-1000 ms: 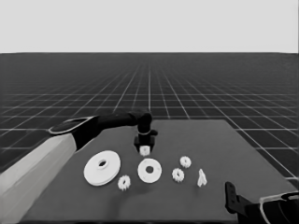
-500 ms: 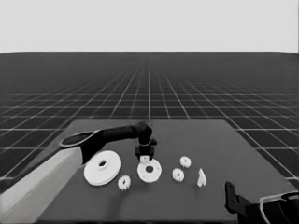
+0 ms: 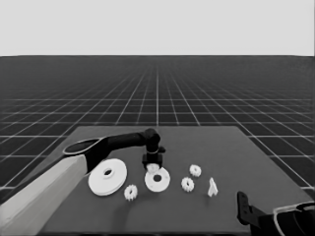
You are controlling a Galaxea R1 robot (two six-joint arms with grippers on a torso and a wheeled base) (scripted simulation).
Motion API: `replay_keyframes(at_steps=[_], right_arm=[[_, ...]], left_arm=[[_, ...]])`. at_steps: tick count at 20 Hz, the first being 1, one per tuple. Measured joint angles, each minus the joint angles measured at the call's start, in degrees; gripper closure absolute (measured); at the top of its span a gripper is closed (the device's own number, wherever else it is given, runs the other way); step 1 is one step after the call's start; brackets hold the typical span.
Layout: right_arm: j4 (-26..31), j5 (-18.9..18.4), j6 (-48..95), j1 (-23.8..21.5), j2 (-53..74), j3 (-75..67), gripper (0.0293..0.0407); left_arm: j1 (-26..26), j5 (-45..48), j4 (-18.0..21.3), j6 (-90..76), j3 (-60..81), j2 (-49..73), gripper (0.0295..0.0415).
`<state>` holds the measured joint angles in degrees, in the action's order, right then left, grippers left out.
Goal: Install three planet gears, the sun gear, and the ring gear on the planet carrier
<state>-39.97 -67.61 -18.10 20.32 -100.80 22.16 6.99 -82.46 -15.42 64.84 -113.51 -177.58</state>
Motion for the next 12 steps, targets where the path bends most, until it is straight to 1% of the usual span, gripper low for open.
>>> replay_keyframes(at_steps=[1, 3, 6, 10, 11, 12], right_arm=[[0.0, 0.0, 0.0, 0.0, 0.0, 0.0, 0.0315], [0.0, 0.0, 0.0, 0.0, 0.0, 0.0, 0.0315], [0.0, 0.0, 0.0, 0.0, 0.0, 0.0, 0.0315], [0.0, 0.0, 0.0, 0.0, 0.0, 0.0, 0.0315], [0.0, 0.0, 0.0, 0.0, 0.0, 0.0, 0.0315], [0.0, 0.0, 0.0, 0.0, 0.0, 0.0, 0.0315]], left_arm=[[-2.8, -2.1, 2.6, 2.2, 4.0, 1.4, 0.0326], [-6.5, -3.6, 5.5, 3.5, 6.3, 2.1, 0.0326], [-7.9, -4.1, 6.8, 3.8, 6.9, 2.2, 0.0326], [-8.2, -4.2, 7.1, 3.8, 6.9, 2.2, 0.0326], [-7.4, -5.5, 5.5, 15.2, 29.5, 13.5, 0.0326], [-6.6, -6.2, 4.8, 19.1, 39.4, 19.6, 0.0326]])
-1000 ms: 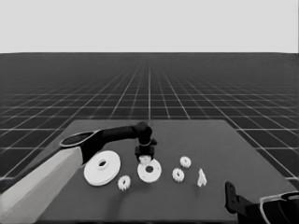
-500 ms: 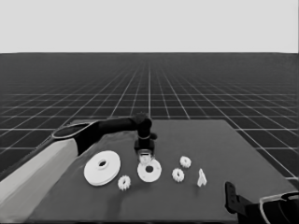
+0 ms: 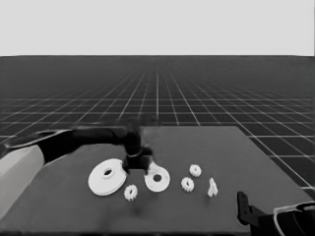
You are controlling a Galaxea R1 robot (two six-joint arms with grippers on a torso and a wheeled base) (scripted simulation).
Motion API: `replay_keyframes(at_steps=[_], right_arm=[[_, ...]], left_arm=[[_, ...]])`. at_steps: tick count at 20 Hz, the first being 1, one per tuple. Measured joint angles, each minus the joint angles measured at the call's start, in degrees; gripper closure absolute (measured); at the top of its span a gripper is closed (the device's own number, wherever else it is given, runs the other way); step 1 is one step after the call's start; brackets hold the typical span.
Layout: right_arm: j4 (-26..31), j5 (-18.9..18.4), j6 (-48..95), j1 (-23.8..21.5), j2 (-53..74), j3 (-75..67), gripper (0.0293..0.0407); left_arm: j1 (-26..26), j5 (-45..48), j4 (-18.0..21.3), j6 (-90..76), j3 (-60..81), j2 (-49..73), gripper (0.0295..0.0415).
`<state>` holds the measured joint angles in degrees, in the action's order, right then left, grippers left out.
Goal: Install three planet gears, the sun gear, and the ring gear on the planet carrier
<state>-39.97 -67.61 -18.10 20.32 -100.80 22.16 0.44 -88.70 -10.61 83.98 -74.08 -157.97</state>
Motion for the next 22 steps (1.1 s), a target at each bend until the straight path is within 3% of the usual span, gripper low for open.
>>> replay_keyframes(at_steps=[3, 8, 9, 11, 18, 20, 22], right_arm=[[0.0, 0.0, 0.0, 0.0, 0.0, 0.0, 0.0315], [0.0, 0.0, 0.0, 0.0, 0.0, 0.0, 0.0315], [0.0, 0.0, 0.0, 0.0, 0.0, 0.0, 0.0315], [0.0, 0.0, 0.0, 0.0, 0.0, 0.0, 0.0315], [0.0, 0.0, 0.0, 0.0, 0.0, 0.0, 0.0315], [0.0, 0.0, 0.0, 0.0, 0.0, 0.0, 0.0315], [0.0, 0.0, 0.0, 0.0, 0.0, 0.0, 0.0315]], left_arm=[[0.9, -0.7, -0.9, 2.8, 9.1, 6.0, 0.0326], [1.0, -0.8, -1.1, 3.3, 11.1, 7.3, 0.0326], [6.3, -0.2, -6.8, 1.8, 9.0, 6.9, 0.0326], [11.9, 1.1, -11.8, -0.5, 5.7, 6.2, 0.0326], [14.2, 2.2, -14.1, -1.8, 3.4, 5.6, 0.0326], [14.2, 2.2, -14.1, -1.9, 3.4, 5.6, 0.0397], [14.2, 2.2, -14.1, -1.9, 3.4, 5.6, 0.0398]])
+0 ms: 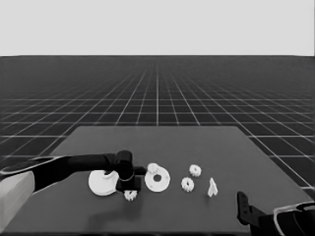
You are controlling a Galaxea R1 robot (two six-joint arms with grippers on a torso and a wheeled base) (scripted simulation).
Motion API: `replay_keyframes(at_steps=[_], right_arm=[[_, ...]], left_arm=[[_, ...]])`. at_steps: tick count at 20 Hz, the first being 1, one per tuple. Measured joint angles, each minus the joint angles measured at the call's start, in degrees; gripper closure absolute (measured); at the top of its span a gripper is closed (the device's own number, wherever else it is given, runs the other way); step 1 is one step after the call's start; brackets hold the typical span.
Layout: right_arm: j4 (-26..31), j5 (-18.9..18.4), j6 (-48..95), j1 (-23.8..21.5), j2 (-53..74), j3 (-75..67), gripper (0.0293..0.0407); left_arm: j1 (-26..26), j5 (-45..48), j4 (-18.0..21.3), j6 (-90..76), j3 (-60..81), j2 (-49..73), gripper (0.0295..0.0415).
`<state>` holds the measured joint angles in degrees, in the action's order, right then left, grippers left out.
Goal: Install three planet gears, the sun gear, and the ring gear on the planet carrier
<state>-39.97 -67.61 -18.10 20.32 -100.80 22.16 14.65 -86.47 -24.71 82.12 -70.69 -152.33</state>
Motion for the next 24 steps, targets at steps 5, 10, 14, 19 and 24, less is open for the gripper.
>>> replay_keyframes(at_steps=[5, 10, 14, 19, 24], right_arm=[[0.0, 0.0, 0.0, 0.0, 0.0, 0.0, 0.0315], [0.0, 0.0, 0.0, 0.0, 0.0, 0.0, 0.0315], [0.0, 0.0, 0.0, 0.0, 0.0, 0.0, 0.0315], [0.0, 0.0, 0.0, 0.0, 0.0, 0.0, 0.0315], [0.0, 0.0, 0.0, 0.0, 0.0, 0.0, 0.0315]], left_arm=[[0.0, 0.0, 0.0, 0.0, 0.0, 0.0, 0.0398], [-11.4, -3.0, 11.2, 5.0, 7.5, 1.7, 0.0398], [-13.0, -3.0, 12.8, 5.2, 7.8, 1.8, 0.0398], [-13.9, -3.3, 13.8, 6.4, -5.2, -12.4, 0.0398], [-14.0, -3.1, 13.9, 5.5, -9.5, -15.8, 0.0398]])
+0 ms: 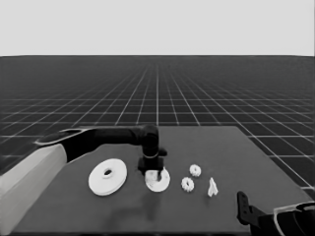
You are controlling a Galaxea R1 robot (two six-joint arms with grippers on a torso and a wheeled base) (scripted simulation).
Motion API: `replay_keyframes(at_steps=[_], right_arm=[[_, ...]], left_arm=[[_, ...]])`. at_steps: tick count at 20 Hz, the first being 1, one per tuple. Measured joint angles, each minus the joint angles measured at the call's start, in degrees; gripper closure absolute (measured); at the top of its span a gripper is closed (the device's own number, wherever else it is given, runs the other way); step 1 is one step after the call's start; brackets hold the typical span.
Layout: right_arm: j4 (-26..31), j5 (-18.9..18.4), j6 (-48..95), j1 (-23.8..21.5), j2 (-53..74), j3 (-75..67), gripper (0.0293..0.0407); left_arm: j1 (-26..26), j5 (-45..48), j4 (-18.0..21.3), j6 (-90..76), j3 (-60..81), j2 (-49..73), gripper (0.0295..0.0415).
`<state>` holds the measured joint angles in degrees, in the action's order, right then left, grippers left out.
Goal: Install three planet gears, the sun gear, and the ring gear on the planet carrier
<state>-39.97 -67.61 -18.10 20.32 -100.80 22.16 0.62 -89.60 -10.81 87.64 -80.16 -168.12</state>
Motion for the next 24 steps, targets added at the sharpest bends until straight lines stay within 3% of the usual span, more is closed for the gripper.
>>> replay_keyframes(at_steps=[2, 3, 5, 12, 14, 15, 22, 24], right_arm=[[0.0, 0.0, 0.0, 0.0, 0.0, 0.0, 0.0315], [0.0, 0.0, 0.0, 0.0, 0.0, 0.0, 0.0315], [0.0, 0.0, 0.0, 0.0, 0.0, 0.0, 0.0315], [0.0, 0.0, 0.0, 0.0, 0.0, 0.0, 0.0315], [0.0, 0.0, 0.0, 0.0, 0.0, 0.0, 0.0315], [0.0, 0.0, 0.0, 0.0, 0.0, 0.0, 0.0315], [0.0, 0.0, 0.0, 0.0, 0.0, 0.0, 0.0315], [0.0, 0.0, 0.0, 0.0, 0.0, 0.0, 0.0315]], left_arm=[[0.0, 0.0, 0.0, -0.1, -0.2, -0.2, 0.0398], [3.8, 0.4, -4.1, -1.3, -1.9, -0.5, 0.0398], [7.9, 1.3, -7.8, -3.0, -4.3, -1.0, 0.0398], [9.7, 1.9, -9.6, -4.1, -5.9, -1.3, 0.0398], [9.7, 1.9, -9.6, -4.1, -5.9, -1.3, 0.0339], [9.7, 1.9, -9.6, -4.1, -5.9, -1.3, 0.033], [9.7, 1.9, -9.6, -4.1, -5.9, -1.3, 0.0326], [3.7, 0.2, -3.6, -1.0, -1.5, -0.4, 0.0326]])
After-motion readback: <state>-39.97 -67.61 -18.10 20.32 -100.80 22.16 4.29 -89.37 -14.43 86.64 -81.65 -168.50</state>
